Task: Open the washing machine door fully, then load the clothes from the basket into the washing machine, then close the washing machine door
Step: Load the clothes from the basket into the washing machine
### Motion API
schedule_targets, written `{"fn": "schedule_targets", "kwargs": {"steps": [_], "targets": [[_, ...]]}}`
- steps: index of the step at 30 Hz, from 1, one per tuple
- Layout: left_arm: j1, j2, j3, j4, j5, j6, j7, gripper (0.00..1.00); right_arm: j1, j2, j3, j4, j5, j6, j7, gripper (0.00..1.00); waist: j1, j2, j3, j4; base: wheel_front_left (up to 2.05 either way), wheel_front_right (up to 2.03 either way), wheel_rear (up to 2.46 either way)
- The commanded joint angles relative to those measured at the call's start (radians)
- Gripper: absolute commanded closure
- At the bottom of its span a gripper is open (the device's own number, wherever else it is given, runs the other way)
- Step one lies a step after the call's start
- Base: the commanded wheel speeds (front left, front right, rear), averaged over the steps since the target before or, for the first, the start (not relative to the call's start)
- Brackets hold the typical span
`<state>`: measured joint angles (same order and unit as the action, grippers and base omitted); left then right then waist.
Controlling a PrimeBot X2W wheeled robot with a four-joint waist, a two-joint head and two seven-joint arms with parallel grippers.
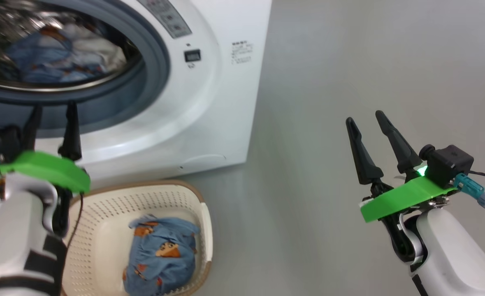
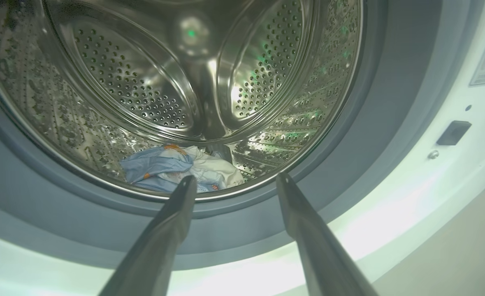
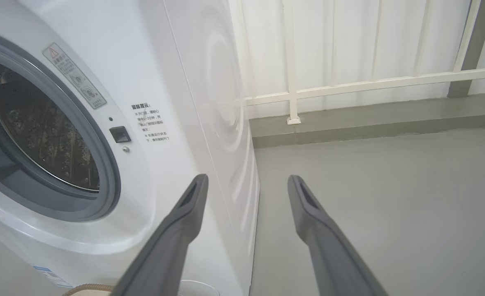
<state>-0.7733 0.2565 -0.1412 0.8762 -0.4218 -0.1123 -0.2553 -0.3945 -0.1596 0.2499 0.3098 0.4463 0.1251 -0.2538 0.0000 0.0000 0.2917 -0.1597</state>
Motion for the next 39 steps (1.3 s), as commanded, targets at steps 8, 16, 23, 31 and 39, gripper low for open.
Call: {"fn": "schedule_targets", "kwargs": {"steps": [8, 16, 23, 31, 39], "targets": [[0.179, 0.016, 0.051, -0.129, 0.009, 0.011, -0.006, 0.0, 0.06, -0.022, 0.008, -0.005, 0.031, 0.006, -0.008, 0.0, 0.0, 0.0, -0.137, 0.078, 0.0, 0.0, 0.0], [0.303, 0.005, 0.045, -0.215, 0.0, 0.029, -0.003, 0.0, 0.09, -0.034, 0.002, -0.001, 0.043, 0.006, -0.008, 0.0, 0.0, 0.0, -0.19, 0.108, 0.0, 0.0, 0.0], [0.407, 0.001, 0.053, -0.314, -0.011, 0.058, -0.002, 0.0, 0.11, -0.04, 0.003, 0.0, 0.05, 0.006, -0.008, 0.0, 0.0, 0.0, -0.222, 0.117, 0.0, 0.0, 0.0], [0.534, -0.001, 0.063, -0.49, -0.023, 0.109, 0.023, 0.0, 0.132, -0.053, -0.001, -0.005, 0.056, 0.006, -0.008, 0.0, 0.0, 0.0, -0.235, 0.129, 0.0, 0.0, 0.0], [0.579, -0.003, 0.06, -0.571, -0.029, 0.133, 0.046, 0.0, 0.132, -0.061, 0.007, 0.004, 0.057, 0.006, -0.008, 0.0, 0.0, 0.0, -0.246, 0.131, 0.0, 0.0, 0.0]]}}
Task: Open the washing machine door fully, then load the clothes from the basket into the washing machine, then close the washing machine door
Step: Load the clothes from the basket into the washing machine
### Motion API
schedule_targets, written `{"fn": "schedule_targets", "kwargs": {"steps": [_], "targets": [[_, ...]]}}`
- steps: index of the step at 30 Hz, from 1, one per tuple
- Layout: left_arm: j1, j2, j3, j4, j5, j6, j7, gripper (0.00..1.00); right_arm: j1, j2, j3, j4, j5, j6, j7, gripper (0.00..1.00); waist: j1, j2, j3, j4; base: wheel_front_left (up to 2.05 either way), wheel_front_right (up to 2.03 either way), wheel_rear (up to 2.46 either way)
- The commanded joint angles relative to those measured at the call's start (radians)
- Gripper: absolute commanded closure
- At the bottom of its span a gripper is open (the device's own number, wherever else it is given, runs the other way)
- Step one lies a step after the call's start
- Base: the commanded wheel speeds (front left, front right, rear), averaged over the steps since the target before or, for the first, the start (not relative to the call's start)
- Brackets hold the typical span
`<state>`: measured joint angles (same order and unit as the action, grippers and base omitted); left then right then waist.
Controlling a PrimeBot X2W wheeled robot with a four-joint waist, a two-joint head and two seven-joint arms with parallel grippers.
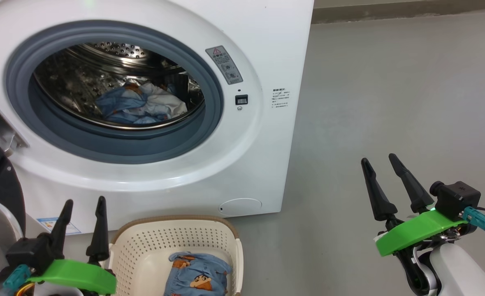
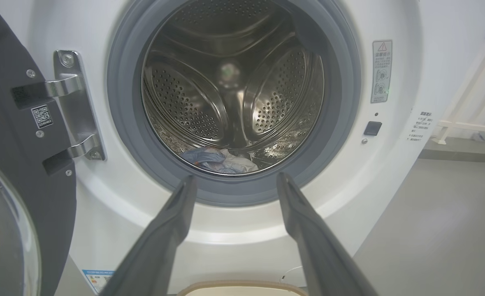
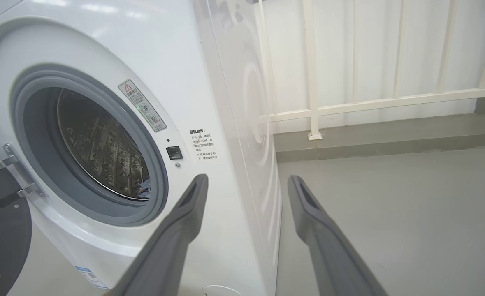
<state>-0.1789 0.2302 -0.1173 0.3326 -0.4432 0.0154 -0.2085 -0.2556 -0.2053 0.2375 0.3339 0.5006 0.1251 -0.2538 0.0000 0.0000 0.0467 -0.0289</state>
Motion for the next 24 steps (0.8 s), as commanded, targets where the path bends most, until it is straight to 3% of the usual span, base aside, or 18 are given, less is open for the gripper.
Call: {"fn": "schedule_targets", "kwargs": {"steps": [1, 24], "targets": [[-0.013, 0.023, 0.035, -0.034, -0.008, 0.007, 0.001, 0.0, -0.008, -0.017, 0.02, -0.019, 0.003, 0.006, -0.008, 0.0, 0.0, 0.0, -0.001, 0.0, 0.0, 0.0, 0.0], [0.011, 0.02, 0.02, -0.076, -0.023, 0.03, 0.007, 0.0, -0.016, -0.031, 0.045, -0.005, 0.009, 0.006, -0.008, 0.0, 0.0, 0.0, -0.004, -0.002, 0.0, 0.0, 0.0]]}}
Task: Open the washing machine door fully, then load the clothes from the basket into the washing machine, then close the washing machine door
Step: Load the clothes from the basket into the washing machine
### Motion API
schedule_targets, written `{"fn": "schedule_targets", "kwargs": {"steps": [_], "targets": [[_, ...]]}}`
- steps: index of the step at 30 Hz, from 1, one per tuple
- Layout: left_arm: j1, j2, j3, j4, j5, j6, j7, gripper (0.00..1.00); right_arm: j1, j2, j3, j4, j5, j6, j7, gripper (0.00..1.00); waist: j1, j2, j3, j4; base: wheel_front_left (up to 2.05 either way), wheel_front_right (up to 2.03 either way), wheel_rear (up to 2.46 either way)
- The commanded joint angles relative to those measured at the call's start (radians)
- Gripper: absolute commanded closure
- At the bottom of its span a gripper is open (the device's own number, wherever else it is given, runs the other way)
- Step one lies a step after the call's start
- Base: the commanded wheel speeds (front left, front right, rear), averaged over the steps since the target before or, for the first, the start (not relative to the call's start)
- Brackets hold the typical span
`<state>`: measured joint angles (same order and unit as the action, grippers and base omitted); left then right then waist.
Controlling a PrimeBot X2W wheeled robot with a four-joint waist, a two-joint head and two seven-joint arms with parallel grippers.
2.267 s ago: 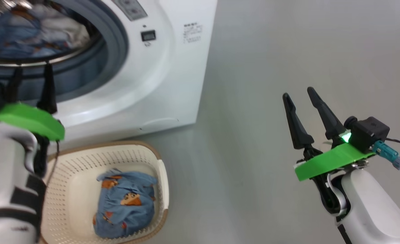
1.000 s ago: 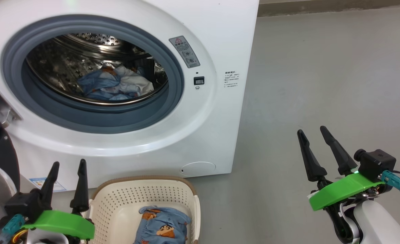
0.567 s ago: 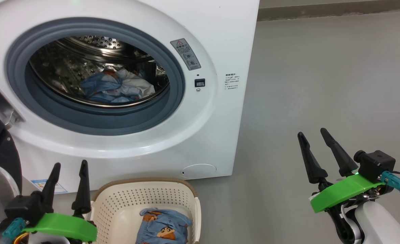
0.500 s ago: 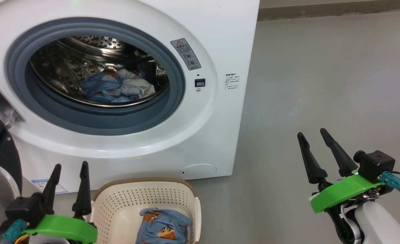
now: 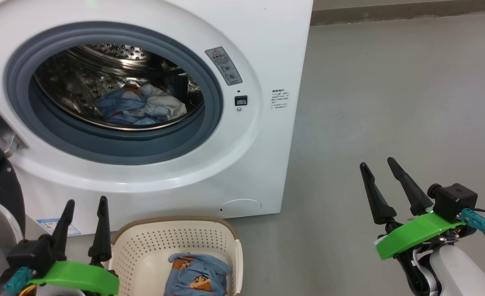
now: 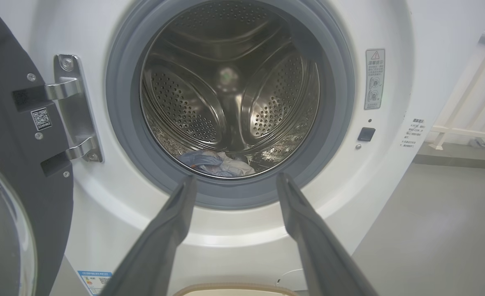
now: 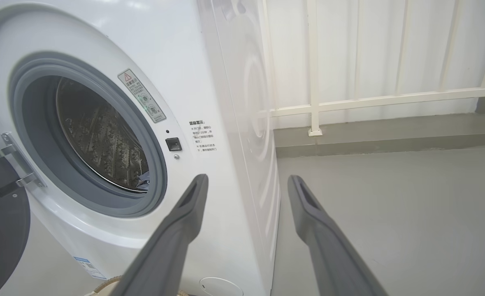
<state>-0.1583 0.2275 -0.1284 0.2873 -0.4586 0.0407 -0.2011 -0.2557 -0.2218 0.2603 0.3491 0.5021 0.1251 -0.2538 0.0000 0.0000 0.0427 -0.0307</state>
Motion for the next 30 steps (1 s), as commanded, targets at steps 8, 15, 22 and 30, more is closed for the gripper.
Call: {"fn": "schedule_targets", "kwargs": {"steps": [8, 15, 22, 30], "targets": [[-0.007, 0.023, 0.026, -0.031, -0.012, 0.007, -0.002, 0.0, -0.016, -0.016, 0.025, -0.02, 0.007, 0.006, -0.008, 0.0, 0.0, 0.0, 0.0, -0.005, 0.0, 0.0, 0.0], [-0.009, 0.023, 0.014, -0.022, -0.016, 0.006, 0.006, 0.0, -0.016, -0.017, 0.028, -0.022, 0.008, 0.006, -0.008, 0.0, 0.0, 0.0, 0.008, -0.008, 0.0, 0.0, 0.0], [-0.021, 0.012, -0.014, 0.02, -0.021, -0.011, 0.017, 0.0, -0.03, -0.017, 0.03, -0.019, 0.01, 0.006, -0.008, 0.0, 0.0, 0.0, 0.049, -0.022, 0.0, 0.0, 0.0], [-0.083, 0.003, -0.045, 0.178, -0.044, -0.062, 0.047, 0.0, -0.055, -0.006, 0.013, -0.032, -0.003, 0.006, -0.008, 0.0, 0.0, 0.0, 0.135, -0.052, 0.0, 0.0, 0.0]]}}
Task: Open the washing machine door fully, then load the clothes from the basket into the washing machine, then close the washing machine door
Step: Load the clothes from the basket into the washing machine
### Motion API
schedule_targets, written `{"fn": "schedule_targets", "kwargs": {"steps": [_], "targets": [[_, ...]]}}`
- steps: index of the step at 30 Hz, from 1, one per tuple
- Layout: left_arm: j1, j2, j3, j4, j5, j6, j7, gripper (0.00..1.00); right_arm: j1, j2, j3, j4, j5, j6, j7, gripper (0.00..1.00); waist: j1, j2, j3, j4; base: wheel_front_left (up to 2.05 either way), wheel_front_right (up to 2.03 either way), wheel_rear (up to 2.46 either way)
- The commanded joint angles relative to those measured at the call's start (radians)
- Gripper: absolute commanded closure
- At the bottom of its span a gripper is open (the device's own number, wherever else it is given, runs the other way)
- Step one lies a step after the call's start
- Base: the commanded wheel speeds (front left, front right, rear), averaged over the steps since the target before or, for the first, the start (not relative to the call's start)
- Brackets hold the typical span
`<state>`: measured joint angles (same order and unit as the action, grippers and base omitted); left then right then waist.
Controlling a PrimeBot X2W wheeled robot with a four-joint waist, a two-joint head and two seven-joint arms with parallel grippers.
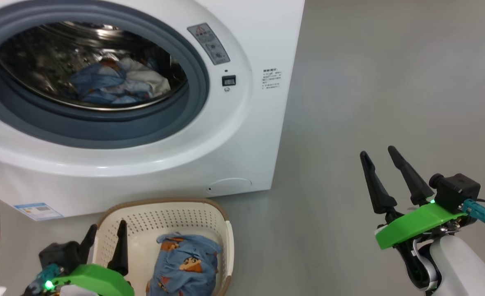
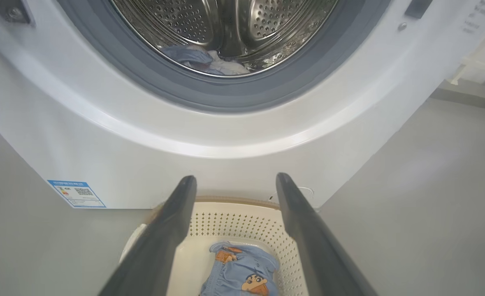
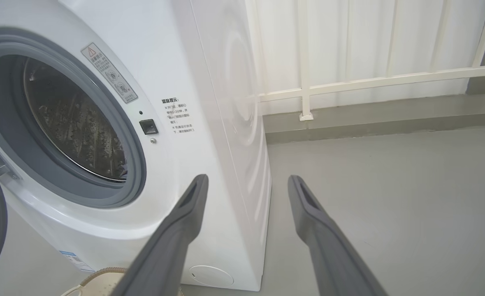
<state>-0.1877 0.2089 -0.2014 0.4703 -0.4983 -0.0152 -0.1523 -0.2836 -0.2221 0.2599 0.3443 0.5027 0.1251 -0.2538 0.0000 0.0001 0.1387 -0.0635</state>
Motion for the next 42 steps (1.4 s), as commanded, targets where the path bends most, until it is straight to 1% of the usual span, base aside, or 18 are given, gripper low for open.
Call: {"fn": "schedule_targets", "kwargs": {"steps": [1, 10, 17, 18, 24, 28, 32, 33, 34, 42], "targets": [[-0.066, 0.022, 0.025, 0.022, -0.006, -0.013, 0.0, 0.0, -0.031, -0.003, 0.011, -0.029, -0.006, 0.006, -0.008, 0.0, 0.0, -0.0001, 0.051, -0.024, 0.0, 0.0, 0.0], [-0.214, 0.027, -0.008, 0.284, -0.018, -0.078, 0.0, 0.0, -0.074, 0.024, -0.001, -0.051, -0.033, 0.006, -0.008, 0.0, 0.0, -0.0001, 0.173, -0.065, 0.0, 0.0, 0.0], [-0.34, 0.03, -0.051, 0.449, -0.02, -0.106, -0.01, 0.0, -0.111, 0.053, -0.009, -0.071, -0.055, 0.006, -0.008, 0.0, 0.0, -0.0001, 0.286, -0.089, 0.0, 0.0, 0.0], [-0.34, 0.03, -0.051, 0.449, -0.02, -0.106, -0.01, 0.0, -0.111, 0.053, -0.009, -0.071, -0.055, 0.006, -0.008, 0.0, 0.0, -0.0001, 0.286, -0.089, 0.0, 0.0, 0.0], [-0.426, 0.035, -0.109, 0.565, -0.027, -0.114, 0.01, 0.0, -0.151, 0.071, -0.025, -0.095, -0.073, 0.006, -0.008, 0.0, 0.0, -0.0001, 0.386, -0.114, 0.0, 0.0, 0.0], [-0.472, 0.04, -0.16, 0.601, -0.049, -0.115, 0.029, 0.0, -0.173, 0.085, -0.03, -0.108, -0.084, 0.006, -0.008, 0.0, 0.0, -0.0001, 0.45, -0.133, 0.0, 0.0, 0.0], [-0.518, 0.058, -0.23, 0.634, -0.074, -0.115, 0.061, 0.0, -0.195, 0.106, -0.03, -0.123, -0.092, 0.006, -0.008, 0.0, 0.0, -0.0001, 0.527, -0.157, 0.0, 0.0, 0.0], [-0.518, 0.058, -0.23, 0.634, -0.074, -0.115, 0.061, 0.0, -0.195, 0.106, -0.03, -0.123, -0.092, 0.006, -0.008, 0.0, 0.0, -0.0001, 0.527, -0.157, 0.0, 0.0, 0.0], [-0.534, 0.067, -0.25, 0.651, -0.085, -0.115, 0.072, 0.0, -0.204, 0.114, -0.029, -0.13, -0.095, 0.006, -0.008, 0.0, 0.0, -0.0001, 0.557, -0.169, 0.0, 0.0, 0.0], [-0.604, 0.103, -0.297, 0.722, -0.116, -0.115, 0.093, 0.0, -0.226, 0.142, -0.028, -0.158, -0.108, 0.006, -0.008, 0.0, 0.0, -0.0001, 0.666, -0.216, 0.0, 0.0, 0.0]]}}
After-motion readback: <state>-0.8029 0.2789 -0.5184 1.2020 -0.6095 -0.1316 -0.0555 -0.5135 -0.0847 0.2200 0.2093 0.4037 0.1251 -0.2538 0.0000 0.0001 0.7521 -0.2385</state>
